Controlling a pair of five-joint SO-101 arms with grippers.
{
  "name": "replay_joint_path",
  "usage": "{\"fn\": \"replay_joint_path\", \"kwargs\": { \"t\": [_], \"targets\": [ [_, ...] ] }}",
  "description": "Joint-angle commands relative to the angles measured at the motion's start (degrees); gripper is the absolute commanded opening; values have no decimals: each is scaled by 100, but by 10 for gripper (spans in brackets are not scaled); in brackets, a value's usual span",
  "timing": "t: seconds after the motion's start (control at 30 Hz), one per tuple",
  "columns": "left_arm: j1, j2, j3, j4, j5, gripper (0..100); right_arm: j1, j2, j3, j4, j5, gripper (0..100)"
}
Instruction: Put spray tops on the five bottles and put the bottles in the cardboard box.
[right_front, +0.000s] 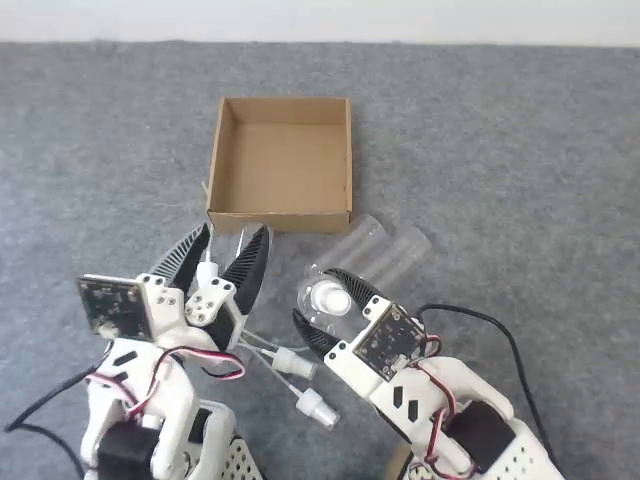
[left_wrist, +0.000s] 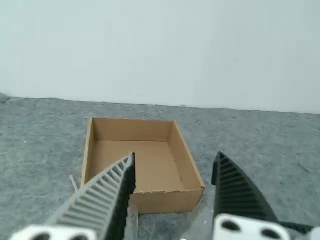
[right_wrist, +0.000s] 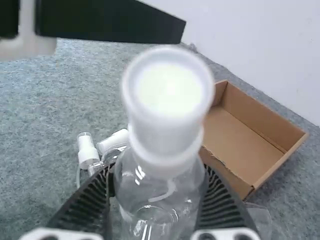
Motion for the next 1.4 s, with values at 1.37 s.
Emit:
{"fn": "replay_joint_path", "kwargs": {
  "t": [1.37],
  "targets": [
    [-2470, -88, 1385, -1073, 404, 13, 409, 1191, -2321, -277, 70, 6]
  ]
}}
